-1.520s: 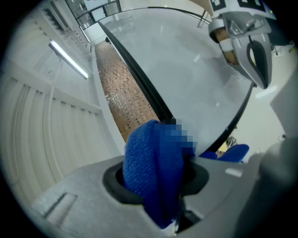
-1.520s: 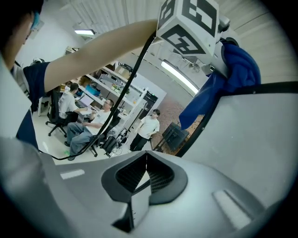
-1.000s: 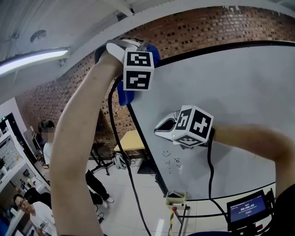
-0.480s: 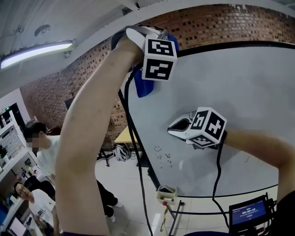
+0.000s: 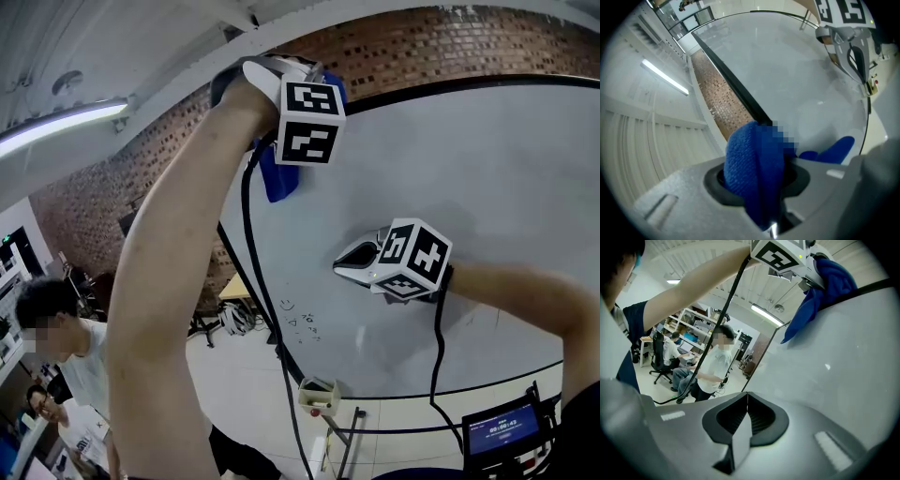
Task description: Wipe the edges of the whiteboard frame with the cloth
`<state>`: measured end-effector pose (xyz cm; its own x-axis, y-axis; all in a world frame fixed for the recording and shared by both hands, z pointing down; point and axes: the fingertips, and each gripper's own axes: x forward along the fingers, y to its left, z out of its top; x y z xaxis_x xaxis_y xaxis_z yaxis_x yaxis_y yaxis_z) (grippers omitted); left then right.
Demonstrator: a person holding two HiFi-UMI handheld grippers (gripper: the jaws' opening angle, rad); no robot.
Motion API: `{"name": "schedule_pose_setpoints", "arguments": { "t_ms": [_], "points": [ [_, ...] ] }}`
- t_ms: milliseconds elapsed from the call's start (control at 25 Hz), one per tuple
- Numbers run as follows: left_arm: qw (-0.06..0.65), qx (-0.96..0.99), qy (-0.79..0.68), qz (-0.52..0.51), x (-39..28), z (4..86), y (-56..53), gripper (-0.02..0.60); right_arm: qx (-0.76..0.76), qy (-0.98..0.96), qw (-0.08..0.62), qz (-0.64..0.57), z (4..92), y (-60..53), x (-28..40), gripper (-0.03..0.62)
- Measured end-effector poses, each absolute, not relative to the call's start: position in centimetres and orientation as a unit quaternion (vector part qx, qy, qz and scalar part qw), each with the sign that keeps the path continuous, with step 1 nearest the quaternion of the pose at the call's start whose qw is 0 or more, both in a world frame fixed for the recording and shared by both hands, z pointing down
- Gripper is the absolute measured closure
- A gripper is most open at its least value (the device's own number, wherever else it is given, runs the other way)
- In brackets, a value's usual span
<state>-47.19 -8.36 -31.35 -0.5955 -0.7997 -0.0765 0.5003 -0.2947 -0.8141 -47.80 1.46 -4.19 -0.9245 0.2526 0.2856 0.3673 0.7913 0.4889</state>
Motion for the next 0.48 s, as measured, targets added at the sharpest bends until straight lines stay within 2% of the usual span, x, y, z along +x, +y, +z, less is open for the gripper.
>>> {"name": "schedule_pose_setpoints", "arguments": {
  "t_ms": [240,480],
  "points": [
    [0.430,-0.193,0.420,-0.775,-40.6,-32.4,-5.0,0.433,-0.138,-0.947,0.114,-0.267,-5.6,4.5,-40.9,0.583],
    [0.447,-0.210,0.419,-0.762,-38.5,-30.8,-5.7,0.434,-0.133,-0.949,0.114,-0.263,-4.0,4.6,-39.8,0.583]
  ]
}}
